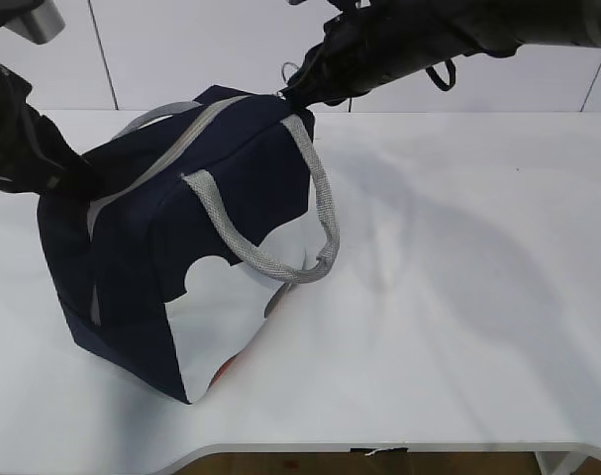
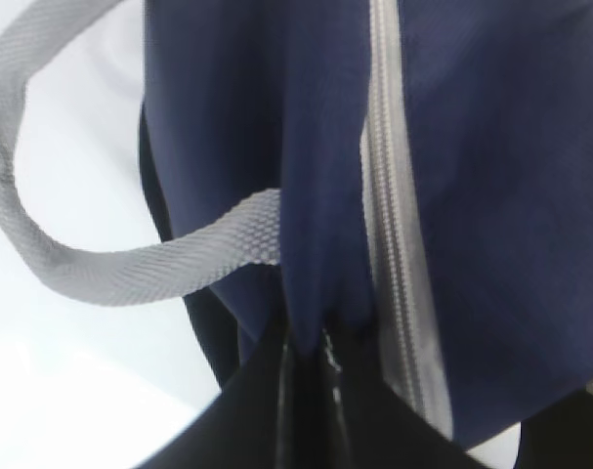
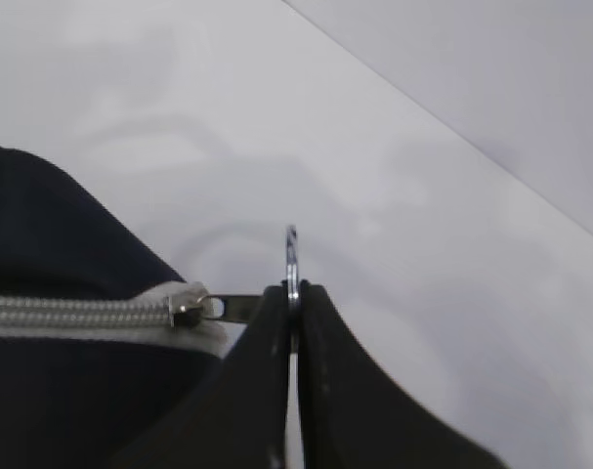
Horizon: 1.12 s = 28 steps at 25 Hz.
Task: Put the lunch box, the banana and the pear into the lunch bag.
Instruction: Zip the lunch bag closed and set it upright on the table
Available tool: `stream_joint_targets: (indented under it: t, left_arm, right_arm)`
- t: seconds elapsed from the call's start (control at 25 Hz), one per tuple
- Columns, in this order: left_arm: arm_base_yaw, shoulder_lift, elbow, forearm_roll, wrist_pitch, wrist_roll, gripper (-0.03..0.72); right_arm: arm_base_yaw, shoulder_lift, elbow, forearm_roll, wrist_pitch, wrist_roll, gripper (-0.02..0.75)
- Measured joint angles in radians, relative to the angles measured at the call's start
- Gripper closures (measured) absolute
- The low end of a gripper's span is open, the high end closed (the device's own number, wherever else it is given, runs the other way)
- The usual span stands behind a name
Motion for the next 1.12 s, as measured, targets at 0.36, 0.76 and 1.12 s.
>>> stream_joint_targets:
  t: [0.36, 0.76, 1.12]
  left_arm:
    - [0.000, -0.012, 0.000, 0.005, 0.003, 0.000, 0.693]
    - [0.000, -0.040, 0.000, 0.019, 0.009, 0.000, 0.693]
    - [0.000, -0.045, 0.000, 0.024, 0.023, 0.000, 0.693]
  right_arm:
    - [-0.028, 0.049, -0.008, 0.023, 0.076, 0.010, 0.731]
    - [-0.034, 0.074, -0.008, 0.031, 0.132, 0.013, 0.731]
    - [-0.036, 0.074, -0.008, 0.054, 0.152, 0.013, 0.731]
